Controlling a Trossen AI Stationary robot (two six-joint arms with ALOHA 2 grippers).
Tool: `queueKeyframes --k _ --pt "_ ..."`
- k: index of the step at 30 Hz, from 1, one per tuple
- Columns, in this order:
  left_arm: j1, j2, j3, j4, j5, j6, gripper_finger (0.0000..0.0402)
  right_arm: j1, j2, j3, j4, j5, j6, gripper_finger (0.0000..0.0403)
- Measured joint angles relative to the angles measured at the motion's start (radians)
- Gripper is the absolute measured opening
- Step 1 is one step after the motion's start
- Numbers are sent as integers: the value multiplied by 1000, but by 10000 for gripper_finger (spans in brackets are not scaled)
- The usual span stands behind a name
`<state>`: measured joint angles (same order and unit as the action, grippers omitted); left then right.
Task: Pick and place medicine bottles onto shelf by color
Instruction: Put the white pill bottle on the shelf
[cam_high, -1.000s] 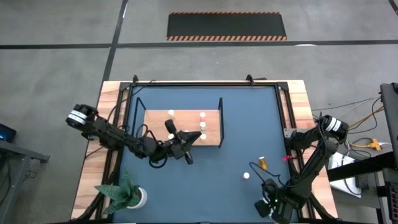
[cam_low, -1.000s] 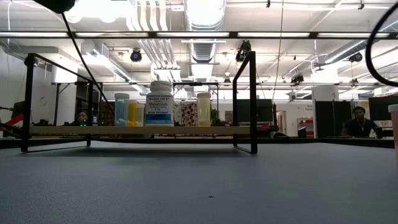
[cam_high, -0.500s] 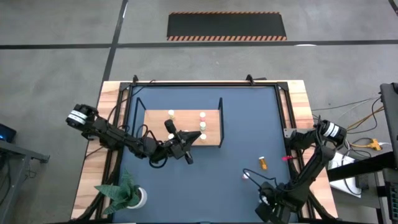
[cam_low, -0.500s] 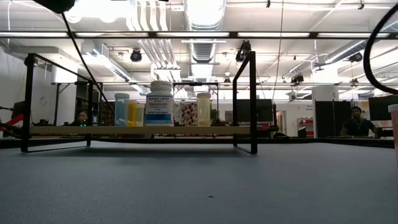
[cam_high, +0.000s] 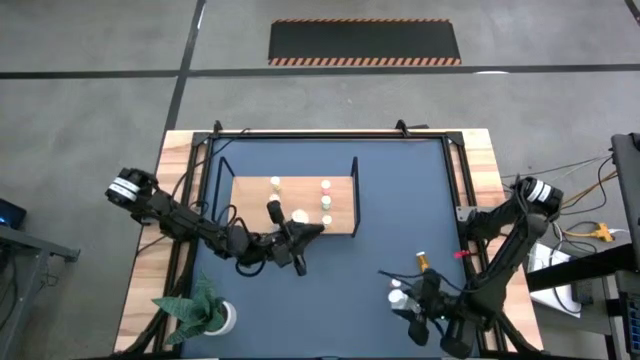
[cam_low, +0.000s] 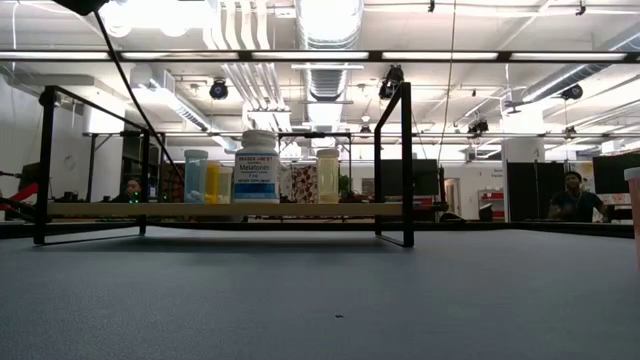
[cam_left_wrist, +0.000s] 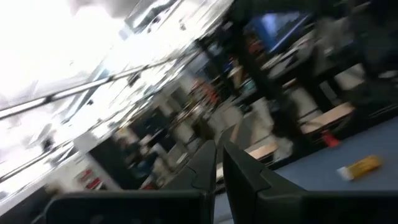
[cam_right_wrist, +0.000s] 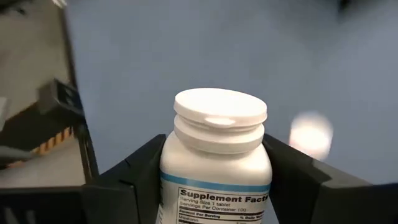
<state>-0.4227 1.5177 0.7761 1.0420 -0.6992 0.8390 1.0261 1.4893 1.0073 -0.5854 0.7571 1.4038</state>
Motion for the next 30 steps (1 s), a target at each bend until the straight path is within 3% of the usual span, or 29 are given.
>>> queueKeyframes --k 4,7,10,14,17,20,24,30 --pt "-6 0 -1 -25 203 -90 10 -40 -57 0 106 90 -350 212" --pt "-6 0 -1 -78 371 -159 10 -89 -84 -9 271 58 -667 212" --pt "-6 -8 -1 -118 470 -235 14 -158 -96 -27 463 -98 -943 212" --pt "-6 -13 -1 -155 549 -308 35 -274 -96 -74 719 -445 -1228 212" --pt "-6 -13 -1 -168 607 -337 60 -370 -95 -114 867 -693 -1343 212" --pt "-6 -13 -1 -171 633 -370 90 -459 -95 -158 988 -822 -1396 212" --pt "-6 -13 -1 -171 634 -389 134 -534 -95 -204 1079 -805 -1429 212" --pt "-6 -13 -1 -171 613 -389 182 -556 -78 -236 1157 -845 -1468 212"
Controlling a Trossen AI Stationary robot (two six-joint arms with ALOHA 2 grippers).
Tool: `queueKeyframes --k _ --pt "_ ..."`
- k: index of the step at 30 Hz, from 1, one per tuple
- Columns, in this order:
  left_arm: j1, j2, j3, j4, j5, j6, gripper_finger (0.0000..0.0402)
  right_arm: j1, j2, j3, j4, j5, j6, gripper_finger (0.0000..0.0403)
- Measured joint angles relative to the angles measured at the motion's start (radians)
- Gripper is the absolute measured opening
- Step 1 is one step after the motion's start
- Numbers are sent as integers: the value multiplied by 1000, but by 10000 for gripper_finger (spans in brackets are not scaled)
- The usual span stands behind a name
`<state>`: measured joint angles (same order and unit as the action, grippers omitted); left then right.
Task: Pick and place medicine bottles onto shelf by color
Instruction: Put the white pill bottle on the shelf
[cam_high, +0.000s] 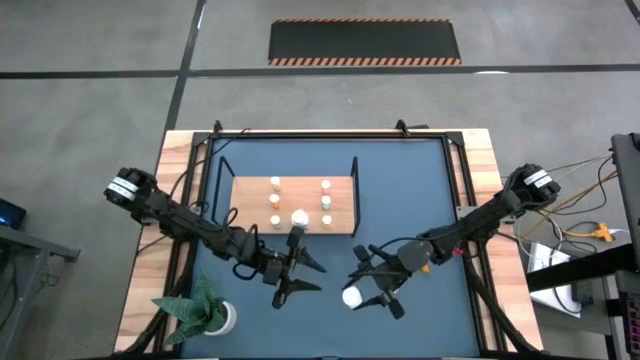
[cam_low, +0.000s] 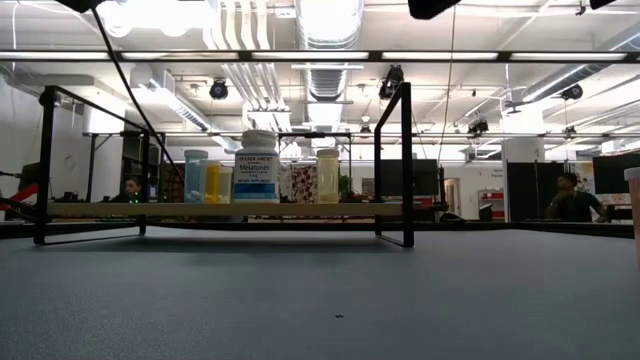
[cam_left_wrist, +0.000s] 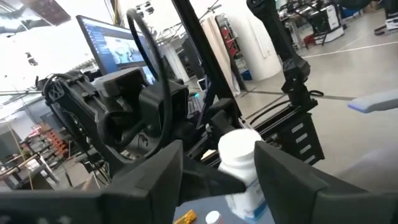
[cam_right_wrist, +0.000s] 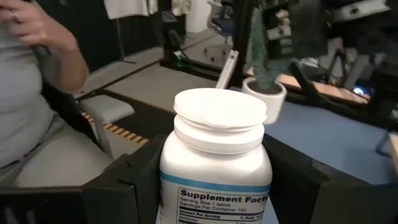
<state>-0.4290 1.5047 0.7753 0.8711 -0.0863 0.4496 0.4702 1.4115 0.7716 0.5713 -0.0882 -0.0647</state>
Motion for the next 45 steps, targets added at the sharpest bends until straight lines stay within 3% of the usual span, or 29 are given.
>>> queueKeyframes --k 7,15,21,45 --pt "24 54 36 1 106 -81 197 -4 5 0 22 -20 17 212" --pt "24 94 113 -120 111 -105 197 -74 6 1 -16 32 195 212" --pt "35 113 130 -136 111 -105 197 -93 31 3 -4 -97 197 212" --pt "111 234 135 -42 182 -183 197 -117 64 10 16 -103 224 212"
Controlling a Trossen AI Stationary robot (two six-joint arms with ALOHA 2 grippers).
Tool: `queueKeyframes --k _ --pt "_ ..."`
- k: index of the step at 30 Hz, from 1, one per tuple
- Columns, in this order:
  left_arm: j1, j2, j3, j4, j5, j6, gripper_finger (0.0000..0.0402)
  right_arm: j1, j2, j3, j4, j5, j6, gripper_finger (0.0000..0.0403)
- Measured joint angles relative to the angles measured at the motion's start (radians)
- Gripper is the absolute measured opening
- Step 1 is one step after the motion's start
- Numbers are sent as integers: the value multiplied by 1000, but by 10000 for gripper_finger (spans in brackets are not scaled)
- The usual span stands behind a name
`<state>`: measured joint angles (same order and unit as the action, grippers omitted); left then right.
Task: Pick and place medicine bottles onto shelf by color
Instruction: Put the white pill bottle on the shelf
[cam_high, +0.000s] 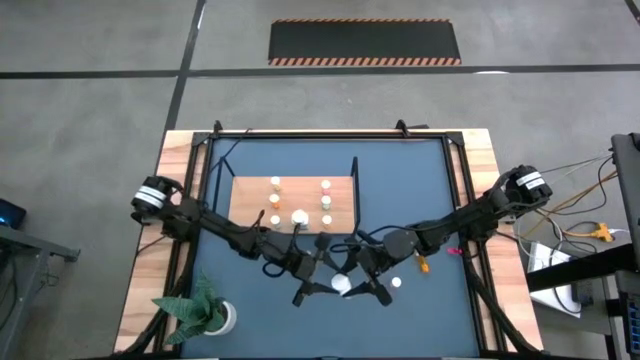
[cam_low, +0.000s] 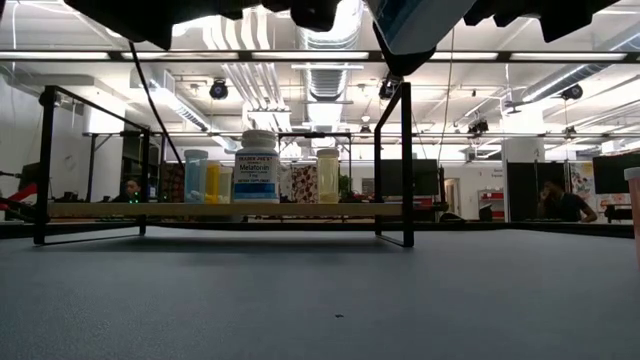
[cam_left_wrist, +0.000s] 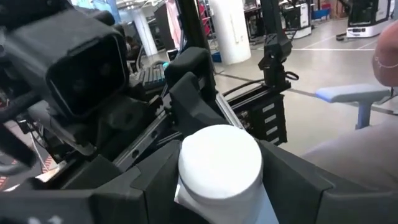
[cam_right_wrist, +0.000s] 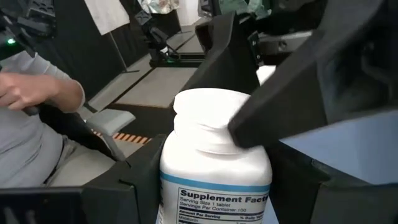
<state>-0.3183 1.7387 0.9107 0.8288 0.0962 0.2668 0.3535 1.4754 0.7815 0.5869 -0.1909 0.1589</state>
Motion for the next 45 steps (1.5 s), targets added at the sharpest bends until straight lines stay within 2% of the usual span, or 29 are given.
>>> queueKeyframes --k 8,13,19,27,33,37,41,45 --pt "17 36 30 5 75 -3 185 0 1 -1 10 -7 -1 212" --pt "19 35 29 1 79 -3 158 0 1 -1 10 -4 -9 212" --pt "19 34 29 1 79 0 161 0 1 -1 10 -2 -21 213" --pt "21 33 27 -2 68 4 161 0 0 0 17 11 -17 300" --pt "21 28 27 -27 64 -34 161 -1 -12 0 -30 16 2 325" --pt "12 -19 26 -122 32 -52 162 -1 -73 1 -143 32 26 327" --pt "6 -111 37 -285 -16 -51 162 -1 -169 1 -308 141 58 327" --pt "9 -240 50 -496 -174 -41 162 11 -264 1 -431 256 70 327"
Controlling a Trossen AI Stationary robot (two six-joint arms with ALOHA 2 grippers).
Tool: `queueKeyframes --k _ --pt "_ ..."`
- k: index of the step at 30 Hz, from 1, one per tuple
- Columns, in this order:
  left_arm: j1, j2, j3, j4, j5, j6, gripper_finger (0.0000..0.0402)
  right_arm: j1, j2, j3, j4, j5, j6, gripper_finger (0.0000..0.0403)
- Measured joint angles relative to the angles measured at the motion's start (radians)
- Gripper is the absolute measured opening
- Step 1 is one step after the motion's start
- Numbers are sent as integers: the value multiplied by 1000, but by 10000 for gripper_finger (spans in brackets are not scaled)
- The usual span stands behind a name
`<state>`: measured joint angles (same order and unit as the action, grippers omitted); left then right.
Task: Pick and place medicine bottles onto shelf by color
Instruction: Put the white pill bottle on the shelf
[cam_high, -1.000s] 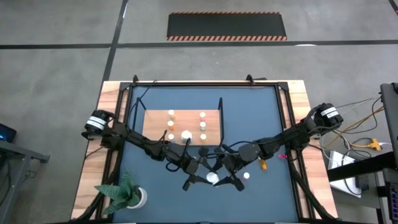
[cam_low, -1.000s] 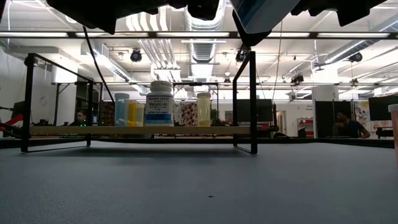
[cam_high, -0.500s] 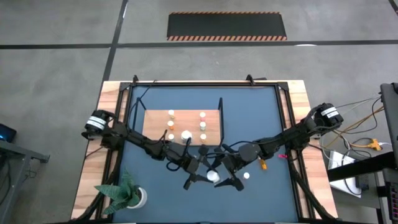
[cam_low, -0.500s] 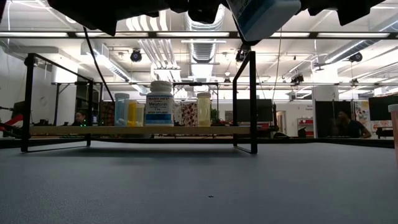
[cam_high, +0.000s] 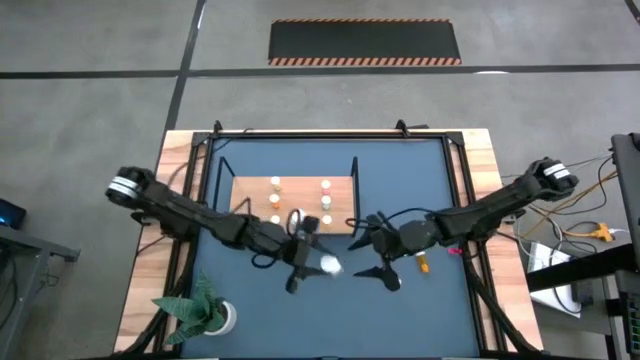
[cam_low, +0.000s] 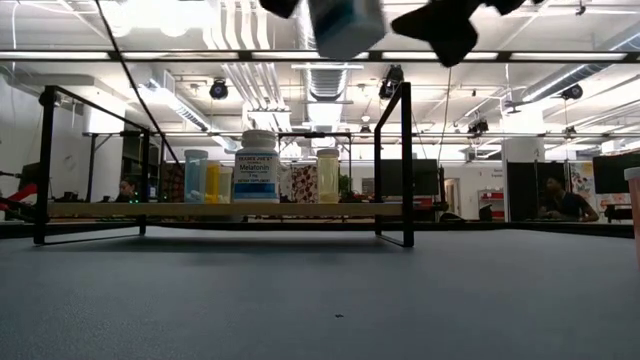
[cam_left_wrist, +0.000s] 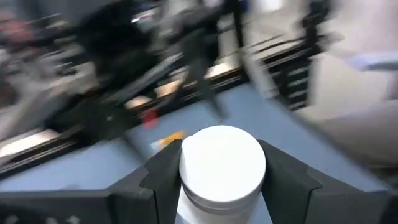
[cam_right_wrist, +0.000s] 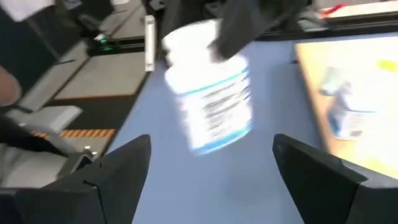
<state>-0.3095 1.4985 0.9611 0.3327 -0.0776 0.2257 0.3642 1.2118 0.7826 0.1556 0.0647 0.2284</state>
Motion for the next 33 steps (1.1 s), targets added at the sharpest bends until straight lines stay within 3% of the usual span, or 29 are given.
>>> queueKeyframes --k 5,8,18,33 --pt "24 -147 -5 -213 -313 65 162 26 -54 0 -46 73 -19 327" --pt "77 -202 -30 -239 -413 58 162 34 -54 0 -44 110 -37 327" --pt "309 -208 -167 -251 -422 -201 162 37 28 0 -30 194 -37 327" --pt "339 -168 -256 -204 -429 -352 162 37 53 -1 -9 201 -37 327"
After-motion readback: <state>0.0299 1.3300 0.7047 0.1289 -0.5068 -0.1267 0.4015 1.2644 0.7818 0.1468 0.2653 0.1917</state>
